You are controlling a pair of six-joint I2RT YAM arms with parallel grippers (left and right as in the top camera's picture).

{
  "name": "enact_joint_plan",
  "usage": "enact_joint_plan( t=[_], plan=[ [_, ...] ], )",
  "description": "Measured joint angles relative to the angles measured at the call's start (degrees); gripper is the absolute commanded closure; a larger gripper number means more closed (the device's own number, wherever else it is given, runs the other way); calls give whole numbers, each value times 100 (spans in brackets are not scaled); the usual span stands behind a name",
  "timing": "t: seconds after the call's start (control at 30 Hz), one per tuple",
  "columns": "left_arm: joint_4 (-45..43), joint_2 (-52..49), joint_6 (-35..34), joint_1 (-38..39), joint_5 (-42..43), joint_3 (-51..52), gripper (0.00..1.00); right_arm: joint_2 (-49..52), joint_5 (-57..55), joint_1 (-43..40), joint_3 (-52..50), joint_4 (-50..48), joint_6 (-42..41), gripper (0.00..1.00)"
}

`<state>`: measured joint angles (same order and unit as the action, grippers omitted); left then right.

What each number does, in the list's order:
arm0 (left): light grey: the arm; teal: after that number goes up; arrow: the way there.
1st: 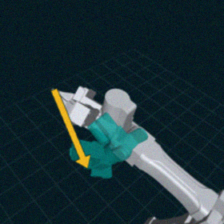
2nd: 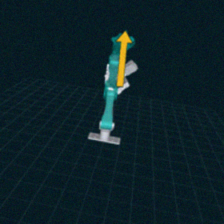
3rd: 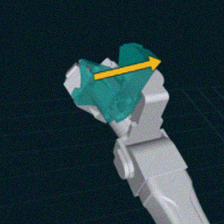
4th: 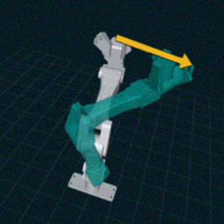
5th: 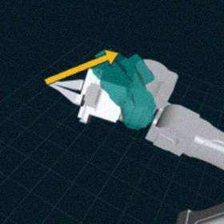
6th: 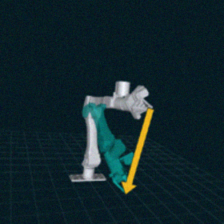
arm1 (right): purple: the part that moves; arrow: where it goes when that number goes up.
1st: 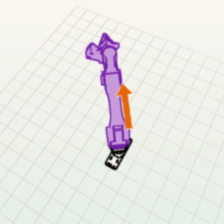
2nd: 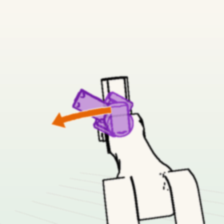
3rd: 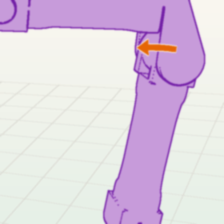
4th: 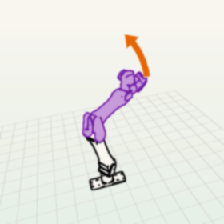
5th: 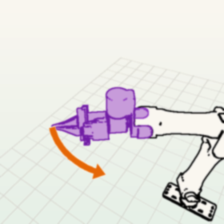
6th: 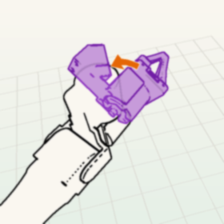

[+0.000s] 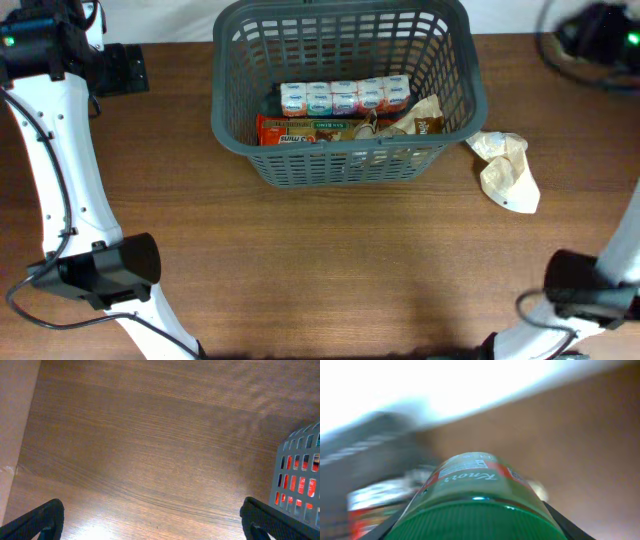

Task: Pack container
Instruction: 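Carry the jar into the basket and release it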

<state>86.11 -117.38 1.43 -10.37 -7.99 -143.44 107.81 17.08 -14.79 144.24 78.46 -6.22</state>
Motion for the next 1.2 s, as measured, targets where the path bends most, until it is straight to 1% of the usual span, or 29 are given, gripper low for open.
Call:
enact_joint_plan(
  t=[0.1,0.17,0.23,0.33,0.4,0.5,0.73,0.77,0.8,0.87,0.93,1.0,1.2],
  plan=[
    [2,0,-2,0,2,0,1,-243,127,1021,474,-284,0,96],
    [0,0,0,0,0,0,1,-304,127,1646,549,-492,-2,96],
    [0,0,-2,0,0,0,1,-282,44,2096,542,-614,-2,96],
    [0,0,-2,0,0,0,1,-20,-428,2745,505,-726,7,96],
    [0,0,-2,0,0,0,1,363,-931,3097,492,-745,4,96],
    [0,0,-2,0,0,-2,1,1047,-1362,3318,468,-741,9,96],
    [0,0,-2,0,0,-2,1,2647,-1755,3285,374,-546,15,95],
    [0,0,-2,0,0,0,1,2804,-1773,3276,354,-490,17,54],
    [2,0,-2,0,0,0,1,2973,-1773,3270,345,-433,20,30],
    [0,0,-2,0,0,0,1,3161,-1773,3265,310,-332,13,27],
    [2,0,-2,0,0,0,1,3191,-1773,3265,306,-291,26,23],
    [2,0,-2,0,0,0,1,3161,-1770,3265,313,-245,20,17],
    [2,0,-2,0,0,-2,1,2796,-1906,3265,629,-116,44,10]
  ],
)
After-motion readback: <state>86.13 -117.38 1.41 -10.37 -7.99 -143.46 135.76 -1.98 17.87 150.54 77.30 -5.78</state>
